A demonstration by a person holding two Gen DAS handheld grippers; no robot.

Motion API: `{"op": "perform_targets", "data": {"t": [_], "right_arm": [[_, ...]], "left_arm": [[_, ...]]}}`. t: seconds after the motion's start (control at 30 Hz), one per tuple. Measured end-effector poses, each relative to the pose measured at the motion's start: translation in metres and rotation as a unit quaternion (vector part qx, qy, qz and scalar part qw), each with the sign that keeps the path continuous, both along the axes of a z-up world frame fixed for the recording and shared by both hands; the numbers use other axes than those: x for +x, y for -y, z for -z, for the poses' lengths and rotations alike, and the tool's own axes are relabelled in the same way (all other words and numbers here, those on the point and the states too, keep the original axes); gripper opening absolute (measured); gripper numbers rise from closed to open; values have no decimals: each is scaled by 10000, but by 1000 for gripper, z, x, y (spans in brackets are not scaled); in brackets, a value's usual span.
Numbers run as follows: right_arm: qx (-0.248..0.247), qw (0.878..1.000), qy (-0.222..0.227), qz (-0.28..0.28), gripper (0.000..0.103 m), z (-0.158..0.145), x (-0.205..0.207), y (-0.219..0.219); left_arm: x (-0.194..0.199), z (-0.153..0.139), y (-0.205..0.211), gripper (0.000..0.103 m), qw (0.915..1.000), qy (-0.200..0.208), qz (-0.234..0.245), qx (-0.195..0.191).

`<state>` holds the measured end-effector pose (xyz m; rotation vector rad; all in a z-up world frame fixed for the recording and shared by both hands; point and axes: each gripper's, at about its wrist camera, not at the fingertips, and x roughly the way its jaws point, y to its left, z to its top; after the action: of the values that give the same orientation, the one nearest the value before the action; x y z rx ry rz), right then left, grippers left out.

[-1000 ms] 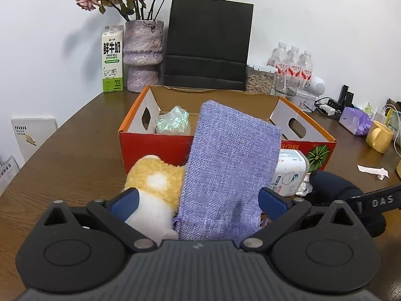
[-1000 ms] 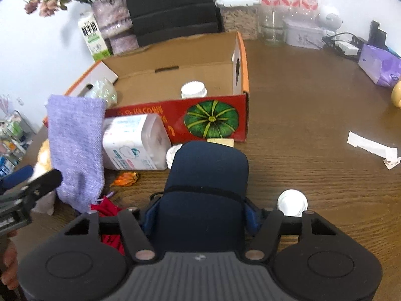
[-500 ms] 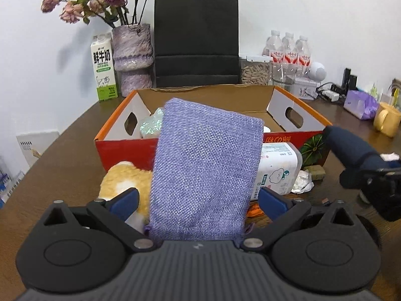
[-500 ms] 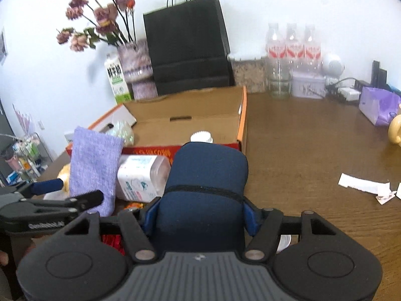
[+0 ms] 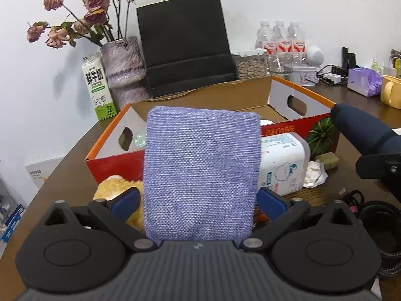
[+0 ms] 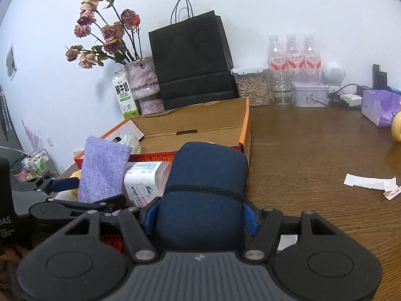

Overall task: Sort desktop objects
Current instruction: 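Grasp the purple cloth pouch with the left gripper while the right holds the navy case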

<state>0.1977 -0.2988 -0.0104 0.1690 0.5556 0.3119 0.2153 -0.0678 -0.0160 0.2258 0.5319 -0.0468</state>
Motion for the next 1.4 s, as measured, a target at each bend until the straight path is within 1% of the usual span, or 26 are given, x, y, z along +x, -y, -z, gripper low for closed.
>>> {"op": "perform_targets", "data": {"t": [0.07,0.13,0.17,0.23,0.27,0.3,0.33,0.37,0.43,0.47,0.53,0.63,0.77,1.0,1.13,1.2,1.4], "right_arm": [[14,10000,8,-14,64,2,-1,-1],[12,10000,16,-27,64,3,-1,-1],[5,10000,24,-26,64,3,-1,-2],[1,10000,28,-20,64,5,-2,-3],[13,10000,20,-13,64,5,-2,-3],[21,10000,12,-8,64,5,-2,-3],[26,10000,7,-4,64,6,-2,-3],[24,10000,5,-1,64,6,-2,-3],[24,10000,2,1,64,7,-4,-4],[27,10000,0,2,64,7,-4,-5],[31,10000,5,7,64,6,-6,-5],[31,10000,13,19,64,6,-9,-6],[4,10000,74,34,64,3,-15,-9],[-90,9996,279,11,64,-7,-28,-19],[-231,9990,393,-25,64,-11,-37,-30],[-312,9986,419,-59,64,-12,-40,-35],[-415,9984,385,-89,64,-11,-49,-44]], "left_arm": [[0,1,1,97,10000,10,12,54],[-1,1,1,91,10000,28,12,55],[-1,0,0,90,10000,35,8,47],[-2,0,0,80,10000,63,11,29],[-3,-1,-1,79,10000,81,5,27],[-4,-2,-2,74,10000,88,11,-10],[-5,-3,-2,67,9999,93,14,-39],[-7,-4,-3,63,9999,104,15,-61],[-9,-5,-5,46,9999,111,32,-111],[-11,-6,-6,43,9998,105,49,-144],[-13,-7,-8,26,9996,93,91,-236],[-19,-11,-12,16,9991,128,102,-385],[-31,-19,-19,13,9980,214,111,-577],[-49,-31,-32,13,9961,314,22,-822],[-55,-34,-40,13,9941,142,48,-1073],[-58,-32,-42,13,9940,89,42,-1092],[-63,-24,-51,13,9919,-264,-24,-1244]]}}
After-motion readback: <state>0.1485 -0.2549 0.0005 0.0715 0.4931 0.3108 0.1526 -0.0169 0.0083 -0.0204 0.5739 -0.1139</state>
